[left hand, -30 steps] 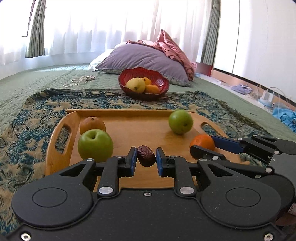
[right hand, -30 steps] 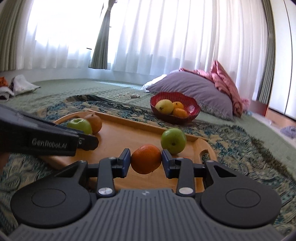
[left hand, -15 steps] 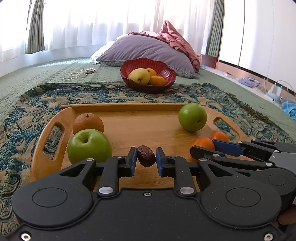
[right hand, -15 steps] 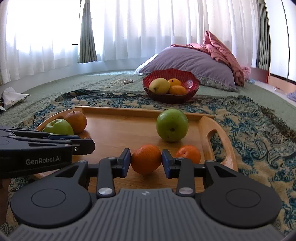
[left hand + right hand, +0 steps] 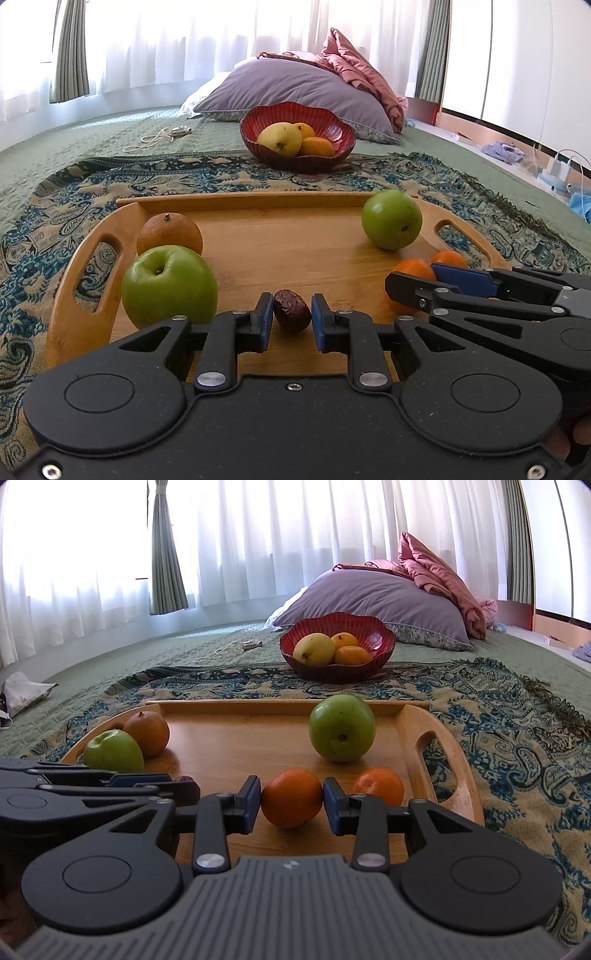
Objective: Organize fruits
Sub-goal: 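Carry the date and tangerine onto the tray and open both grippers, then move both grippers back toward the remaining date and tangerine beside the tray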
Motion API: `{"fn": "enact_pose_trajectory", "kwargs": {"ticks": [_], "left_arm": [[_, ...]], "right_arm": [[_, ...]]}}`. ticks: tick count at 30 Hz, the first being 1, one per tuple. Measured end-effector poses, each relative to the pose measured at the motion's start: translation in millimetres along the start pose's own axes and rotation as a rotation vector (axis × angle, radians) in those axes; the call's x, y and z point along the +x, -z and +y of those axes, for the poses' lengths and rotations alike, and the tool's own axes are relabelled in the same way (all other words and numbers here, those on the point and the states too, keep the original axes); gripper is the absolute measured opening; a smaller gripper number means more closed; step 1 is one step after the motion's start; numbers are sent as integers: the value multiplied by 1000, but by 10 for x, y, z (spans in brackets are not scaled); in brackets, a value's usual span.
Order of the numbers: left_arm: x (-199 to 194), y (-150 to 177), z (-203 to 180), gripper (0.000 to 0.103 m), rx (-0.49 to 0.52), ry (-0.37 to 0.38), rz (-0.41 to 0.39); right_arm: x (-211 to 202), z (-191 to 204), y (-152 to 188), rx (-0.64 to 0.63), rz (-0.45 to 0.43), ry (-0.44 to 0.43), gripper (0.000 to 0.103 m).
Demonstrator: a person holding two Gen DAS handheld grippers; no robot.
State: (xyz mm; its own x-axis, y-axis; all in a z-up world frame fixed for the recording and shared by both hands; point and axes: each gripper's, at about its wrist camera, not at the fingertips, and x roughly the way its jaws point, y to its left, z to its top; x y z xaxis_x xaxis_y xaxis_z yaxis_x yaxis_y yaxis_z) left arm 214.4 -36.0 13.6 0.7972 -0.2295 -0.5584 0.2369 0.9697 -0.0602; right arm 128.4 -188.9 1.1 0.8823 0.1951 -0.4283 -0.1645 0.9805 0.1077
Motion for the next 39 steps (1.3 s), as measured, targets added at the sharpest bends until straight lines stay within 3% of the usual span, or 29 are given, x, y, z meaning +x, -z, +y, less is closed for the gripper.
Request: {"fn": "enact_pose_trajectory", "kwargs": {"ticks": [14, 18, 22, 39], "left_arm": [[-16, -3, 4, 22, -7, -6, 4], [-78, -1, 23, 33, 0, -13, 0], [-185, 12, 36, 37, -4, -14, -9], [-998, 453, -147, 62, 24, 60, -44]], "right_arm": [[-2, -4, -6, 6, 7, 0, 46], [-35, -17, 2, 23, 9, -8, 53], [-124, -60, -2, 38, -2, -15, 60], [-779, -36, 252, -83, -36, -25, 66]]}}
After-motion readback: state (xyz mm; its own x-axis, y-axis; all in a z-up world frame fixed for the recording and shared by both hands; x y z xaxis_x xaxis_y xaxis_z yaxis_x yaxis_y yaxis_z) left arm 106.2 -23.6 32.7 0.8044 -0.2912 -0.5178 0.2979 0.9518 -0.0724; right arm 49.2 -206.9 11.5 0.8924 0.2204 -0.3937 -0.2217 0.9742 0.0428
